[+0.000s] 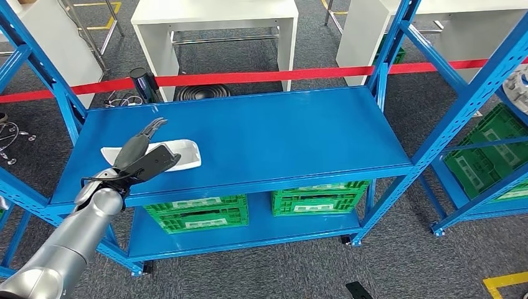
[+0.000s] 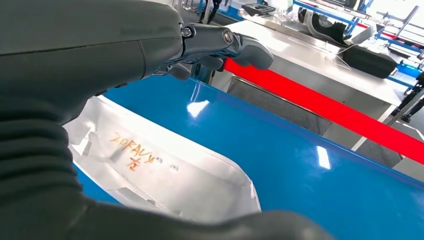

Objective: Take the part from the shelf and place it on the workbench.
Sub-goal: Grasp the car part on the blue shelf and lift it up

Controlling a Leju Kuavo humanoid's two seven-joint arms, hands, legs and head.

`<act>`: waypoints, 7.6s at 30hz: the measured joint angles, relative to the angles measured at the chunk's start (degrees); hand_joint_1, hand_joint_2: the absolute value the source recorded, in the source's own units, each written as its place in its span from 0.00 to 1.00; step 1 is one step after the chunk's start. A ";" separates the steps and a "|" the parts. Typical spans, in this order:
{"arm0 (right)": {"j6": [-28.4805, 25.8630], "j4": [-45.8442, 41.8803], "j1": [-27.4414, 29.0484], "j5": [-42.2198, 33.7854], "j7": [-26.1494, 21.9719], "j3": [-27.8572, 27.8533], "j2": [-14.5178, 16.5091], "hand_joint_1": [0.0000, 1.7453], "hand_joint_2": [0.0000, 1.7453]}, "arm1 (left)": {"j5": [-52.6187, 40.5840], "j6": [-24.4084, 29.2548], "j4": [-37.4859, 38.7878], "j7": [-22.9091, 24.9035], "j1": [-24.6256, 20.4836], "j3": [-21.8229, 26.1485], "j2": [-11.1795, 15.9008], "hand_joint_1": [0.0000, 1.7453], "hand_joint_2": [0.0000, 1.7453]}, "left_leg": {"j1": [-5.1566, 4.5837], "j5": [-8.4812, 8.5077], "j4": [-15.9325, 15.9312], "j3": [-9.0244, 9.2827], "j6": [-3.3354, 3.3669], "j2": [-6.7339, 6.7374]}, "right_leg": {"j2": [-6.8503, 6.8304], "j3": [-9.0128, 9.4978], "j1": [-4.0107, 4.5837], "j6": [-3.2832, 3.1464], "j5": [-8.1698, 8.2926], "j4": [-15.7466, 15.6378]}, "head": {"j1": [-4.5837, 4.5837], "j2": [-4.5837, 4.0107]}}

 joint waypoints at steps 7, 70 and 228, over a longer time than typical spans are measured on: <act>0.01 0.00 -0.01 0.20 0.04 -0.17 0.00 0.00 0.00 | 0.60 0.39 -0.06 -0.19 -0.01 0.00 0.04 0.00 0.00 | -0.38 -0.41 0.30 -0.03 0.73 0.00 | -0.03 0.21 -0.43 0.72 -0.14 -0.13 | 0.00 0.00; -0.08 0.04 0.28 0.03 0.20 -4.65 0.11 0.00 0.00 | 23.36 -18.34 -29.81 -11.06 18.05 1.42 8.34 0.00 1.00 | 0.04 -1.37 0.89 0.20 -1.02 -0.22 | 0.16 -1.27 0.01 -1.12 -1.78 2.97 | -0.02 0.00; -0.15 0.04 -0.01 7.23 -0.04 -9.62 0.94 0.00 0.00 | -16.96 14.32 -18.19 -7.84 24.73 -4.18 16.62 1.00 1.00 | 0.02 -1.82 1.02 0.92 -0.76 -0.20 | 0.11 -0.23 -0.13 -0.77 -2.03 2.58 | 0.00 0.00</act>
